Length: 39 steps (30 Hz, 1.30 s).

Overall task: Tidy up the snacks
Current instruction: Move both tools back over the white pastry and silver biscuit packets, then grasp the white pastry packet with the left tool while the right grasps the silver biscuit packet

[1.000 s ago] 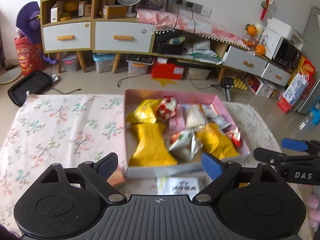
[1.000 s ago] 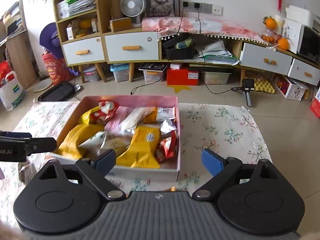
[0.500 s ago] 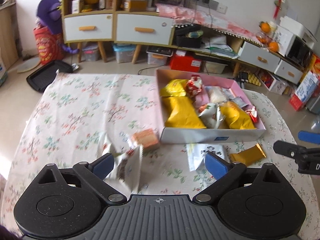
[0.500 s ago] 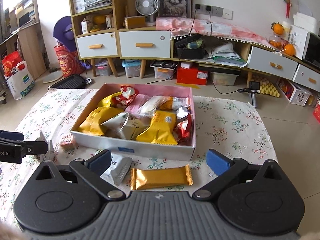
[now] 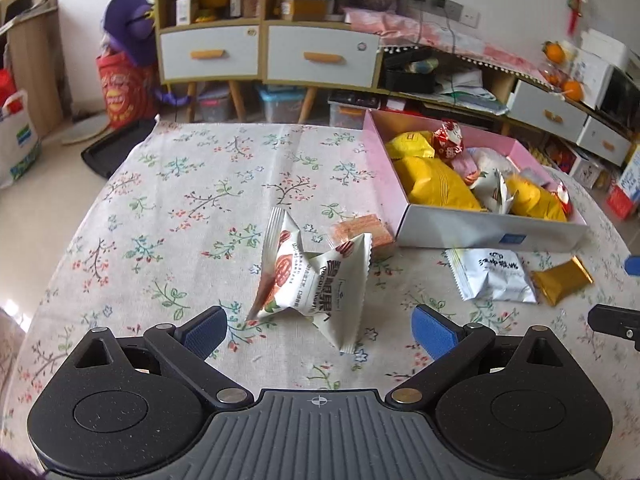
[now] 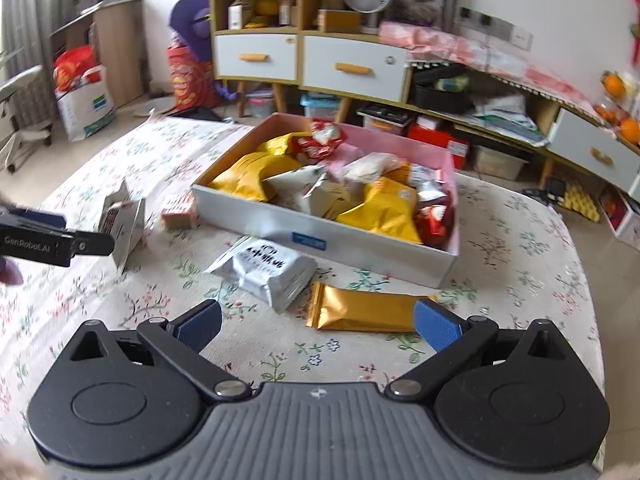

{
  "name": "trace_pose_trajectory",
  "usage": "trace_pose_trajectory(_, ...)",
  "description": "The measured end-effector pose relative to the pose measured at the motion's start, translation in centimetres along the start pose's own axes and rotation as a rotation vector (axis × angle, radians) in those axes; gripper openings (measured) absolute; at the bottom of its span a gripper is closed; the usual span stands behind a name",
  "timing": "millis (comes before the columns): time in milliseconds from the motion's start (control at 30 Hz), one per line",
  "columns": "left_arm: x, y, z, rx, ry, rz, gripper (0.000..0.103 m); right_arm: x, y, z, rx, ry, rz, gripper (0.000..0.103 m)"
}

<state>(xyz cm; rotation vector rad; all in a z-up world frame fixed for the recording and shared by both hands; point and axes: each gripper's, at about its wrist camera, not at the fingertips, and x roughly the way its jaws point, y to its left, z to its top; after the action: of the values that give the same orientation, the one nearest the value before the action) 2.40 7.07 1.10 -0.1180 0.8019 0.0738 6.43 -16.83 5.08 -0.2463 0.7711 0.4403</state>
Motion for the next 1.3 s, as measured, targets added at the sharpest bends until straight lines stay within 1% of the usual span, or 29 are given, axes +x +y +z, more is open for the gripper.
trace_pose_trajectory(200,0.8,1.1,-0.2,-0.009,-0.028,-0.025,0.100,1.1,1.0,-0.2,-0.057,-0.016,0.039,0.103)
trace_pose_trajectory(400,1.9,1.6,0.2,-0.073,-0.027,-0.100,0.100,2.9,1.6,0.0,-0.105,-0.012,0.060,0.103)
trace_pose_trajectory(467,2.2,1.4,0.4,-0.060,-0.033,-0.108,0.100,3.5,1.5,0.2,-0.098,-0.006,0.072,0.103)
trace_pose_trajectory(533,2.6,1.1,0.5,-0.037,-0.041,-0.105,0.100,4.1,1.5,0.4,-0.088,-0.001,0.076,0.102)
trace_pose_trajectory(733,3.5,0.6,0.7,-0.015,-0.044,-0.093,0.099,5.6,1.9,0.9,-0.085,0.016,0.063,0.102)
trace_pose_trajectory(967,4.0,0.7,1.0,-0.018,-0.050,-0.075,0.098,6.8,2.6,1.1,-0.085,0.047,0.047,0.102)
trace_pose_trajectory(1033,4.0,0.8,1.1,-0.016,-0.050,-0.070,0.097,6.9,2.9,1.1,-0.080,0.059,0.064,0.100)
trace_pose_trajectory(1100,3.9,0.8,1.2,-0.007,-0.054,-0.069,0.096,6.8,3.1,1.1,-0.072,0.073,0.105,0.098)
trace_pose_trajectory(1200,3.9,1.0,1.1,0.012,-0.043,-0.055,0.094,6.3,3.5,1.0,-0.076,0.084,0.167,0.097)
trace_pose_trajectory(1300,4.1,1.4,1.1,0.010,-0.016,-0.025,0.089,5.8,4.2,0.9,-0.103,0.099,0.216,0.099)
